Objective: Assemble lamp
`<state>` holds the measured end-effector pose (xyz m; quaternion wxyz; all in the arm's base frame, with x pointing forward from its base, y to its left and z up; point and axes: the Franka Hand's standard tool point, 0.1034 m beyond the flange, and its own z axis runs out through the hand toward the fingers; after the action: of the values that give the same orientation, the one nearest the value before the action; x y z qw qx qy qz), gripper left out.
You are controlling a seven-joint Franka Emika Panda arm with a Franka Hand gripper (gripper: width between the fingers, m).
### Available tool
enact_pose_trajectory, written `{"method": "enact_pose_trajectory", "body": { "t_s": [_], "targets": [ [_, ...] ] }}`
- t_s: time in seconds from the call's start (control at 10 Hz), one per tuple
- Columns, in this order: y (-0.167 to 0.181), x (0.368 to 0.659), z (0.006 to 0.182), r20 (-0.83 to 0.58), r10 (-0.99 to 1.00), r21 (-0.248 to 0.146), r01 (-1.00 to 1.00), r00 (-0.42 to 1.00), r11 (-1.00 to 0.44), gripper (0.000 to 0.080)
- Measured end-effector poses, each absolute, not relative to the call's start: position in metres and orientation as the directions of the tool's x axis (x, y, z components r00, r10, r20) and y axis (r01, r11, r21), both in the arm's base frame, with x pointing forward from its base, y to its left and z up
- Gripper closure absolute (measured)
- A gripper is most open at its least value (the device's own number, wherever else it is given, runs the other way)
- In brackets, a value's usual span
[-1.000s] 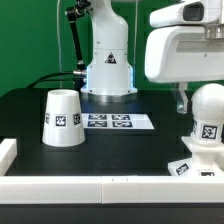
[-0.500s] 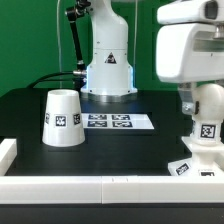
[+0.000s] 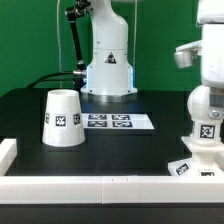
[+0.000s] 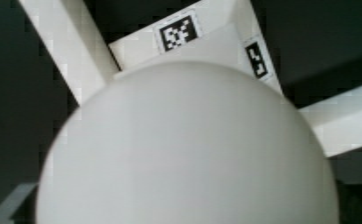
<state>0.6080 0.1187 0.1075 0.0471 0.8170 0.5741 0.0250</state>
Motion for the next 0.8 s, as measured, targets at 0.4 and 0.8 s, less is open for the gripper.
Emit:
{"method": "enact_pose_trajectory", "body": {
  "t_s": [0.4,0.8],
  "targets": [
    [0.112,0.613,0.110,-0.038,0.982,0.117,0.977,0.184,-0.178,0.0101],
    [0.108,0.613,0.109,-0.038,0.980,0.116,0.975,0.196,-0.191,0.0223]
  ]
}}
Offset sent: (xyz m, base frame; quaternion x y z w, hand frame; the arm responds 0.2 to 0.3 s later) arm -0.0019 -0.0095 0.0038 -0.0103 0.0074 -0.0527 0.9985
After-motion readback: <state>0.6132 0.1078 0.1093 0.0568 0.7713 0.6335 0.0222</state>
